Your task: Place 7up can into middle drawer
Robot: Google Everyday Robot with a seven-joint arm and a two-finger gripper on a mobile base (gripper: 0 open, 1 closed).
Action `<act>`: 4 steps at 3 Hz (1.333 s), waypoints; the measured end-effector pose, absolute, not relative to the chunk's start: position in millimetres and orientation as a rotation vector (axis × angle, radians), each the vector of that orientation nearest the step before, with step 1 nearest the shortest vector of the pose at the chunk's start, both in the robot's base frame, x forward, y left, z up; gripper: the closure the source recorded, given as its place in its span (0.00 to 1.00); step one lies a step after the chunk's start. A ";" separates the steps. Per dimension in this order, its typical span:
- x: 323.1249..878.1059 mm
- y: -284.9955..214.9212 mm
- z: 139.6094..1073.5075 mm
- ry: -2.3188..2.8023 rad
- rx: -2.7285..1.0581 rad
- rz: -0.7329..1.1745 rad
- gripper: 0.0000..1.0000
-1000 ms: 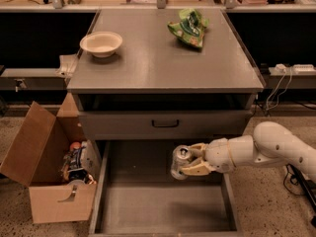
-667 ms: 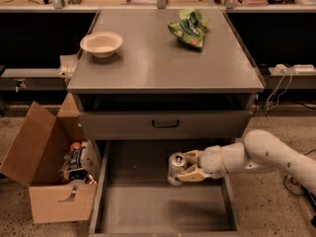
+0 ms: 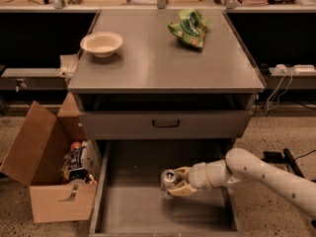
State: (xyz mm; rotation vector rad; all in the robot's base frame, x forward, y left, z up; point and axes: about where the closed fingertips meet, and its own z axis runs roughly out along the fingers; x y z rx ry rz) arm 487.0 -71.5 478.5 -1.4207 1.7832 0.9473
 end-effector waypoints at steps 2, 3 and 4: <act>489.9 -67.8 422.1 1.771 -1.374 0.961 1.00; 490.0 -67.1 407.3 1.775 -1.366 0.970 1.00; 490.0 -67.0 407.2 1.775 -1.366 0.971 0.82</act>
Offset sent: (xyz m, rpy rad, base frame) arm 0.0039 -0.0004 -0.0780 0.0546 -0.0097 -0.0465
